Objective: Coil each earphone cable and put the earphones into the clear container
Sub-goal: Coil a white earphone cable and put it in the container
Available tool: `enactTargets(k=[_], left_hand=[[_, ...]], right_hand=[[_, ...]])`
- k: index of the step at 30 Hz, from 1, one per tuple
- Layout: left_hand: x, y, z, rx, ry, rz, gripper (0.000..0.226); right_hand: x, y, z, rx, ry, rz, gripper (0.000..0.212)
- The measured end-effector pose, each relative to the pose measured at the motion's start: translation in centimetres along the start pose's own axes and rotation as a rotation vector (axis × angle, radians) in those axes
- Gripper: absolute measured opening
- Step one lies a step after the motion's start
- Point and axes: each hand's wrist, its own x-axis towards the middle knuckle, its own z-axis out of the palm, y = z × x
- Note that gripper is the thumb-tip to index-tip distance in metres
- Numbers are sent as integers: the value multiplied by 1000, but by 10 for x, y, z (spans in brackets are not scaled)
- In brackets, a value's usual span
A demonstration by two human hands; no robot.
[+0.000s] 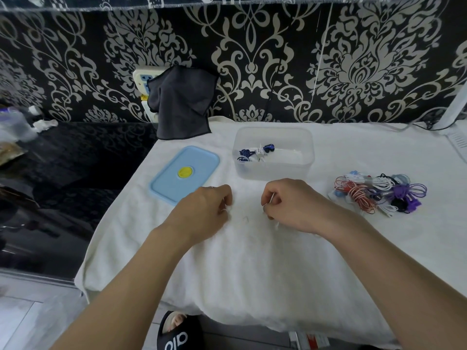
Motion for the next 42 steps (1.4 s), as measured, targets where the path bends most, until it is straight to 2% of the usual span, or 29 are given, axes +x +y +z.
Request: enactTargets(k=[4, 9, 16, 25, 31, 39, 42], left_hand=[[0, -9, -4, -18, 18, -15, 8], [-2, -2, -5, -132, -17, 51, 13], [0, 19, 8, -68, -62, 160, 7], [-1, 19, 7, -76, -55, 133, 11], [-5, 23, -4, -353, 68, 73, 21], [-5, 24, -11, -554, 67, 3, 15], [-4, 26, -15, -596, 70, -40, 19]], right_hand=[[0, 0, 0, 5, -5, 4, 11], [0, -1, -1, 15, 4, 14, 12], [0, -1, 0, -16, 3, 12, 11], [-4, -7, -5, 150, 24, -2, 11], [-11, -18, -13, 481, -18, -53, 7], [-8, -16, -10, 474, 77, -104, 6], [-7, -16, -10, 490, 83, -94, 7]])
